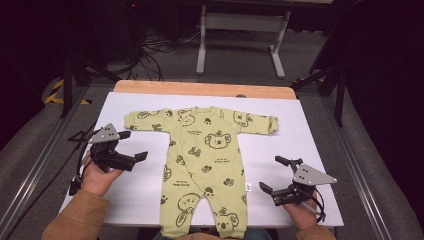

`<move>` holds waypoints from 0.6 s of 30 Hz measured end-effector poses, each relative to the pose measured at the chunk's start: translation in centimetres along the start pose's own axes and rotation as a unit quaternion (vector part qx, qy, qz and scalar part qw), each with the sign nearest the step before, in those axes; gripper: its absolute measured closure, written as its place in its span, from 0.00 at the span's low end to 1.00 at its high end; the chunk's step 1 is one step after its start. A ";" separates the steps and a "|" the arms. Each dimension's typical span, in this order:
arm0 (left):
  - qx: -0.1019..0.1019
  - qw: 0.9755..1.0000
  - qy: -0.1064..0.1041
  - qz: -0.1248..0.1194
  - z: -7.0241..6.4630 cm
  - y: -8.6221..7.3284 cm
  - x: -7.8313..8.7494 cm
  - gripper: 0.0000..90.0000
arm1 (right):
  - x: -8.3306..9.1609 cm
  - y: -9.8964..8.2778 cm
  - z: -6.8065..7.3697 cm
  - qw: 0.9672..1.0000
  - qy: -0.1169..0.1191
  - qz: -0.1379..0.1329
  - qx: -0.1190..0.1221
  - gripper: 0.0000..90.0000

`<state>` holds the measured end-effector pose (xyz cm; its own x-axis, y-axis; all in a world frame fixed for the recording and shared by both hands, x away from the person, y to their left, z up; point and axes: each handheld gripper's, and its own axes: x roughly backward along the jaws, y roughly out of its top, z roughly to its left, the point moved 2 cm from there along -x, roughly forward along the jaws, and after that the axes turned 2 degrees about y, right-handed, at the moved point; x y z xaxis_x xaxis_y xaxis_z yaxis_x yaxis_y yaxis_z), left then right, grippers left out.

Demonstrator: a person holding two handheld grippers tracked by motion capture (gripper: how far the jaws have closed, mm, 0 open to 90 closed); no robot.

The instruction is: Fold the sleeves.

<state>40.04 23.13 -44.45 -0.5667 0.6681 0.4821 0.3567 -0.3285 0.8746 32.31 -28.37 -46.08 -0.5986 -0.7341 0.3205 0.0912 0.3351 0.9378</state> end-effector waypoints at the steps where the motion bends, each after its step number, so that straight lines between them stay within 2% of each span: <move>1: -0.001 1.000 -0.001 0.003 0.1 0.1 -0.1 0.01 | 0.0 0.0 0.0 1.000 0.000 0.001 0.000 0.02; 6: -0.029 0.999 0.017 0.018 0.4 0.9 -0.5 0.03 | -0.1 0.0 0.1 1.000 0.004 0.006 -0.002 0.03; 7: -0.029 0.999 0.016 0.022 0.5 1.1 -0.7 0.03 | -0.1 0.0 0.1 1.000 0.005 0.006 -0.002 0.04; 10: -0.008 1.000 0.007 0.023 1.0 1.5 -0.9 0.06 | -0.1 0.0 0.1 1.000 0.007 0.008 -0.001 0.04; 13: -0.012 0.999 0.019 0.028 1.5 2.0 -1.2 0.08 | -0.2 0.0 0.1 1.000 0.012 0.009 -0.002 0.04; 18: -0.006 0.998 0.042 0.041 2.5 2.6 -1.8 0.10 | -0.2 -0.1 0.1 1.000 0.011 0.013 -0.003 0.05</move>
<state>43.87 22.78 -43.18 -0.5961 0.5809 0.5543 0.3952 -0.3887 0.8323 32.29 -28.19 -46.22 -0.5781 -0.7385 0.3472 0.1117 0.3499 0.9301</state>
